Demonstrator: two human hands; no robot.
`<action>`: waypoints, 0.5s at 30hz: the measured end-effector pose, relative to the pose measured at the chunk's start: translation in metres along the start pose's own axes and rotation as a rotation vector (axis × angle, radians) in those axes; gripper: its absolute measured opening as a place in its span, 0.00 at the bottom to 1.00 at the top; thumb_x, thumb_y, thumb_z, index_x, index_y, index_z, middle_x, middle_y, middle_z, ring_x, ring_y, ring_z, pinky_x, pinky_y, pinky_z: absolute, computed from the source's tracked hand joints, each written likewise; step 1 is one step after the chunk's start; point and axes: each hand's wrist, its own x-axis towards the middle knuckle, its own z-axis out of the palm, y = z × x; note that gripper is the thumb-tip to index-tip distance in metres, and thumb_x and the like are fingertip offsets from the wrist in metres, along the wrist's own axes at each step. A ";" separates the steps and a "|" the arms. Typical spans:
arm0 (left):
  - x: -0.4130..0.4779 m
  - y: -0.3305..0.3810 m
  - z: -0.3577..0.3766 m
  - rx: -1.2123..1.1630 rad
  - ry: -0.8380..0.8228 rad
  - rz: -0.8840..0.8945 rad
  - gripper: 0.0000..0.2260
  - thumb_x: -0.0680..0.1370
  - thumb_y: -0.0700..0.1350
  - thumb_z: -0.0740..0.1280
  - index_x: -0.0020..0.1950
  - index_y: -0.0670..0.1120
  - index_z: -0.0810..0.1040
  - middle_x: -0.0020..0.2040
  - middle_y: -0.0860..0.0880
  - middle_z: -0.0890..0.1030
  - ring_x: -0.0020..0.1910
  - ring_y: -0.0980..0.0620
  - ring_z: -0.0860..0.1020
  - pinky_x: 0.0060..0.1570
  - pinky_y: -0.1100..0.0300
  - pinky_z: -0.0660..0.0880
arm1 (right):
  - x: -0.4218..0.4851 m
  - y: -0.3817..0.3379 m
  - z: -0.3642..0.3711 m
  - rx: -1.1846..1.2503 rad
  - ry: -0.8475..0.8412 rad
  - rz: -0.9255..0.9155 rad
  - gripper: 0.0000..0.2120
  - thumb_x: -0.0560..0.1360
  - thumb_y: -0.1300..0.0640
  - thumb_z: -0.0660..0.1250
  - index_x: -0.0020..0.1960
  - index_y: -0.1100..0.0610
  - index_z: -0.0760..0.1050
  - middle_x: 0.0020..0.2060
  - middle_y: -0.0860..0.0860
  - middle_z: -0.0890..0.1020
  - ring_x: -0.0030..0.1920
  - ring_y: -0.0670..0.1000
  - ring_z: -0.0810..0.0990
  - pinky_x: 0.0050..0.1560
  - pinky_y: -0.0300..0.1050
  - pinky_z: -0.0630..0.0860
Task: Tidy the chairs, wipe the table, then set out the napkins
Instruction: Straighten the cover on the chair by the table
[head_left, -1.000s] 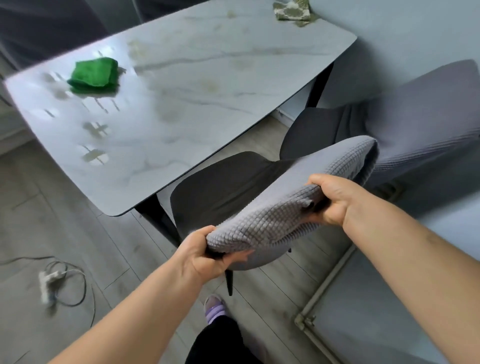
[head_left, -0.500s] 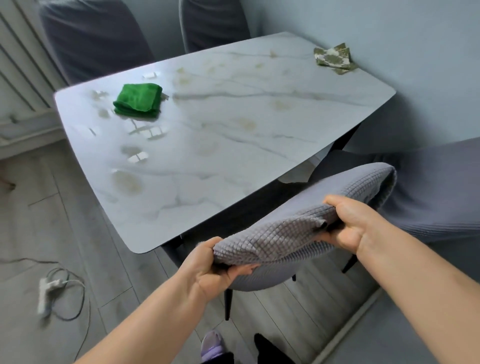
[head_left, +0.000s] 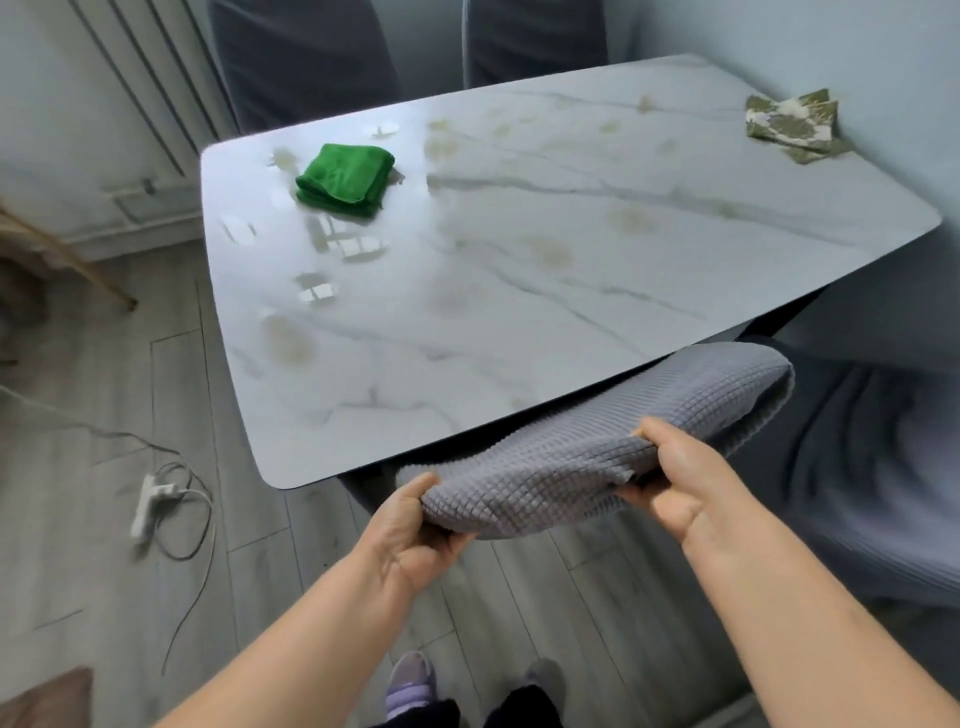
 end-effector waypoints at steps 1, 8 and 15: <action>0.003 -0.002 0.002 -0.006 0.009 0.006 0.08 0.78 0.41 0.63 0.48 0.36 0.76 0.40 0.39 0.82 0.42 0.44 0.80 0.36 0.45 0.80 | 0.006 0.000 -0.003 0.007 -0.012 0.005 0.07 0.70 0.67 0.61 0.35 0.59 0.69 0.31 0.54 0.75 0.34 0.53 0.77 0.28 0.47 0.78; 0.019 -0.002 0.002 -0.031 0.069 0.068 0.06 0.76 0.37 0.62 0.39 0.41 0.72 0.39 0.44 0.76 0.38 0.48 0.76 0.34 0.53 0.80 | 0.027 0.010 -0.005 0.029 -0.037 0.030 0.06 0.72 0.66 0.62 0.36 0.60 0.70 0.33 0.55 0.75 0.35 0.53 0.76 0.29 0.46 0.78; 0.026 0.000 -0.008 -0.005 0.134 0.068 0.04 0.74 0.35 0.63 0.39 0.41 0.73 0.38 0.45 0.77 0.36 0.48 0.77 0.32 0.55 0.80 | 0.031 0.023 0.000 0.038 -0.076 0.043 0.06 0.73 0.67 0.62 0.38 0.61 0.70 0.35 0.57 0.76 0.38 0.55 0.77 0.39 0.53 0.76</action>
